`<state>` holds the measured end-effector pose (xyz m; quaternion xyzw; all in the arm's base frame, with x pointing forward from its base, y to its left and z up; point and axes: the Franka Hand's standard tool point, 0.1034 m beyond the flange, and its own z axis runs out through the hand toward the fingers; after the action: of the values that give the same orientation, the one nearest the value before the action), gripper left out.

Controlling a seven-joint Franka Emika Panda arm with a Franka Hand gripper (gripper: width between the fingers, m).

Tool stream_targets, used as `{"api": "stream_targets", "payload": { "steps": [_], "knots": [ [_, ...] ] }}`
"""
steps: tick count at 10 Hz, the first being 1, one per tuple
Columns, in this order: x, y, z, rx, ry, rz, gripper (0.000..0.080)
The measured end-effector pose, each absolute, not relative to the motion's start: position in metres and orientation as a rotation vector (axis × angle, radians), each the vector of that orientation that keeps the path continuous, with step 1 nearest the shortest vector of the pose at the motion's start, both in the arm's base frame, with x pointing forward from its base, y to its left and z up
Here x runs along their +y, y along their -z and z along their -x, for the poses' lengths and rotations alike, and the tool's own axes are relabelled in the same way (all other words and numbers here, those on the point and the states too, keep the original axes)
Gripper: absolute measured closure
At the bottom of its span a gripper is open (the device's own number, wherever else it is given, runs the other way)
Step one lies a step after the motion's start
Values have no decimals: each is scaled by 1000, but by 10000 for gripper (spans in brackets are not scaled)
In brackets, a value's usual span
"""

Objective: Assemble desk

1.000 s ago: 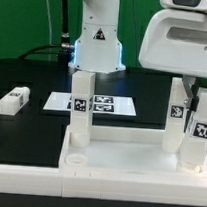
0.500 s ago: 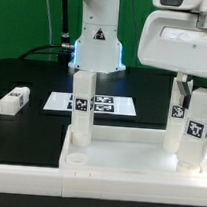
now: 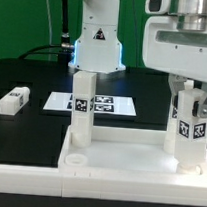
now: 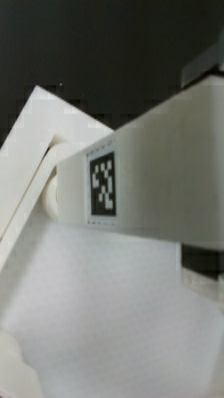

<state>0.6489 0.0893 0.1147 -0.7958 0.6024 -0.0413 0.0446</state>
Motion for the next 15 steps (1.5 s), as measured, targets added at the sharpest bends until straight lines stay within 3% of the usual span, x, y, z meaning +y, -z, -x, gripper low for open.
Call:
{"api": "stream_targets", "payload": {
  "steps": [4, 6, 7, 8, 15],
  "knots": [
    [86, -114, -648, 2011, 74, 2285, 509],
    [86, -114, -648, 1961, 79, 2331, 284],
    [89, -113, -649, 1820, 105, 2469, 284],
    [98, -114, -649, 1646, 125, 2609, 179],
    [92, -112, -648, 817, 180, 3007, 150]
  ]
}}
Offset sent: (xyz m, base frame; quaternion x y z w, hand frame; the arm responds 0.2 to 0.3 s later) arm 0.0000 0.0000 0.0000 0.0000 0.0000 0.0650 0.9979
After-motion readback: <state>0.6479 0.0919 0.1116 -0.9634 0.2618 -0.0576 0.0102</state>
